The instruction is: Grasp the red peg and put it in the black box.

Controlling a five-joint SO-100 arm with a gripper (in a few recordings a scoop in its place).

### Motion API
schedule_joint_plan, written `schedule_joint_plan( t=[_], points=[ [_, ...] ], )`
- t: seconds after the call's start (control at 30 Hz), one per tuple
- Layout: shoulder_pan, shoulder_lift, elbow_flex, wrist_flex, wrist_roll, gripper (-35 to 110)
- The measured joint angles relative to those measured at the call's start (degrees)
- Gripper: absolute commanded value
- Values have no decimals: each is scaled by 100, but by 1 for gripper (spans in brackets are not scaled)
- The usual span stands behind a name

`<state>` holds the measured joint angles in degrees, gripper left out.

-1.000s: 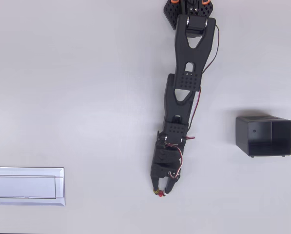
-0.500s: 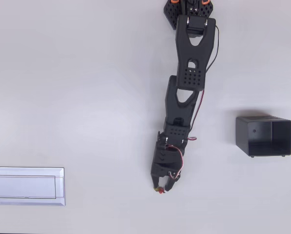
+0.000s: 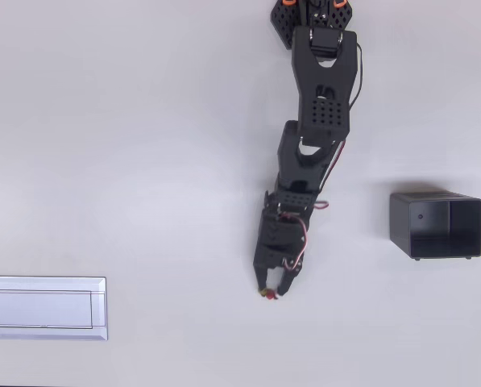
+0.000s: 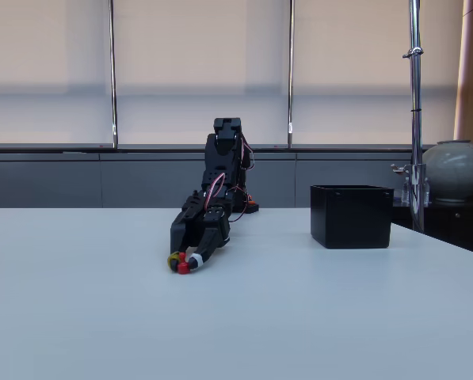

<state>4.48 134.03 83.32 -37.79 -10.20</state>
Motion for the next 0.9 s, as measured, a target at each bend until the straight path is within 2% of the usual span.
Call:
schedule_joint_plan(
  t=[0.53,0.9],
  points=[
    [-782,-3551,-2435,-343,193,0],
    [-2215,-5379,-3674,70,712,0]
  ],
)
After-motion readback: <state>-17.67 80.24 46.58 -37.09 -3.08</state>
